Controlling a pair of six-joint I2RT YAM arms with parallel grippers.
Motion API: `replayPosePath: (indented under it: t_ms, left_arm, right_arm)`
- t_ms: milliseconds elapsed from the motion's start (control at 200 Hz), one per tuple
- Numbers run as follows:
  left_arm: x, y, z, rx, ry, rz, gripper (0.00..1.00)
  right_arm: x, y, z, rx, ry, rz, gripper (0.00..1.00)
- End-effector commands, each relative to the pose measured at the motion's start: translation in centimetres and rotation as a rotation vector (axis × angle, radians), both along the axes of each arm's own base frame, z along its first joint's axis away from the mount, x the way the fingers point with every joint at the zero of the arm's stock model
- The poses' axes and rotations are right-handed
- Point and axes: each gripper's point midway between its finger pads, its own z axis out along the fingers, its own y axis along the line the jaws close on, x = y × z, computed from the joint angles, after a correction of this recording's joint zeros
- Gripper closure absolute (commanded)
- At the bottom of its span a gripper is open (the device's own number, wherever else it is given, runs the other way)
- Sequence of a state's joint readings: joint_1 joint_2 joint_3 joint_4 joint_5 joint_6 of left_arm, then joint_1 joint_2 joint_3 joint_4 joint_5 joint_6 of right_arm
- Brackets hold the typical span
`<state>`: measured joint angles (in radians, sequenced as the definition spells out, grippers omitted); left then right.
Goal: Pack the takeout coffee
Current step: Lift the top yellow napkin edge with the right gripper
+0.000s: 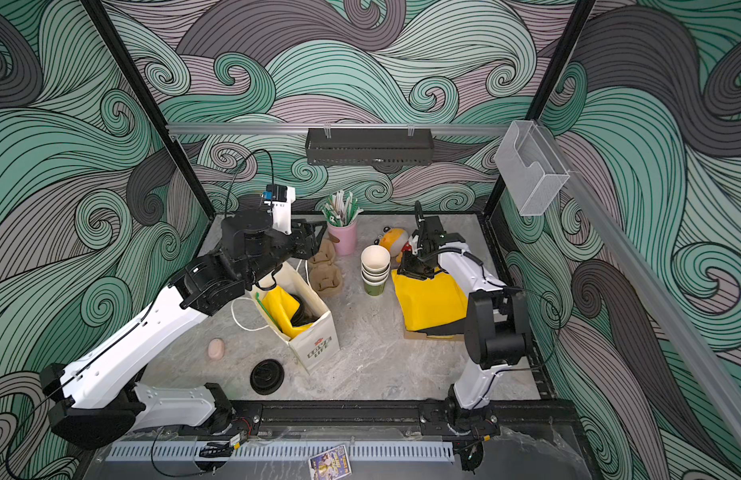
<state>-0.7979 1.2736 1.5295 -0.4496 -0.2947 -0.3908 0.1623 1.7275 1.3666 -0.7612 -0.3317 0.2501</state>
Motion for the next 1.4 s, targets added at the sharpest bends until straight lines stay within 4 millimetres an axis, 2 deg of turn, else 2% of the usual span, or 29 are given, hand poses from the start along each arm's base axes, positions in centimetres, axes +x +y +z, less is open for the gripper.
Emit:
replayPosePath:
  t_ms: [0, 115, 235, 395, 545, 795, 1146, 1391]
  left_arm:
    - [-0.3, 0.6, 2.2, -0.015, -0.043, 0.004, 0.41]
    - [-0.4, 0.9, 2.1, -0.018, -0.040, 0.015, 0.41]
    - [-0.4, 1.1, 1.7, -0.025, -0.034, 0.027, 0.42]
    - [-0.6, 1.3, 1.6, -0.023, -0.029, 0.028, 0.41]
    - [-0.7, 1.5, 1.8, -0.027, -0.032, 0.032, 0.42]
    - [-0.9, 1.9, 2.1, -0.034, -0.039, 0.036, 0.41]
    - [-1.1, 2.0, 2.4, -0.048, -0.047, 0.036, 0.42]
    - [-1.1, 2.4, 2.4, -0.055, -0.053, 0.051, 0.41]
  right_arm:
    - [-0.7, -2.1, 3.8, -0.117, -0.085, 0.028, 0.56]
    - [-3.6, -2.9, 3.0, -0.193, -0.023, 0.061, 0.54]
    - [-5.3, -1.3, 1.6, -0.179, 0.005, 0.076, 0.54]
    - [-5.4, 0.7, 0.1, -0.206, -0.013, 0.104, 0.53]
    - [-5.3, 0.6, -2.1, -0.251, 0.021, 0.102, 0.53]
    - [-5.7, 0.9, -4.1, -0.320, 0.046, 0.129, 0.52]
    - [-5.5, 0.4, -5.5, -0.397, 0.059, 0.125, 0.48]
    - [-5.0, -0.5, -5.1, -0.472, 0.035, 0.106, 0.45]
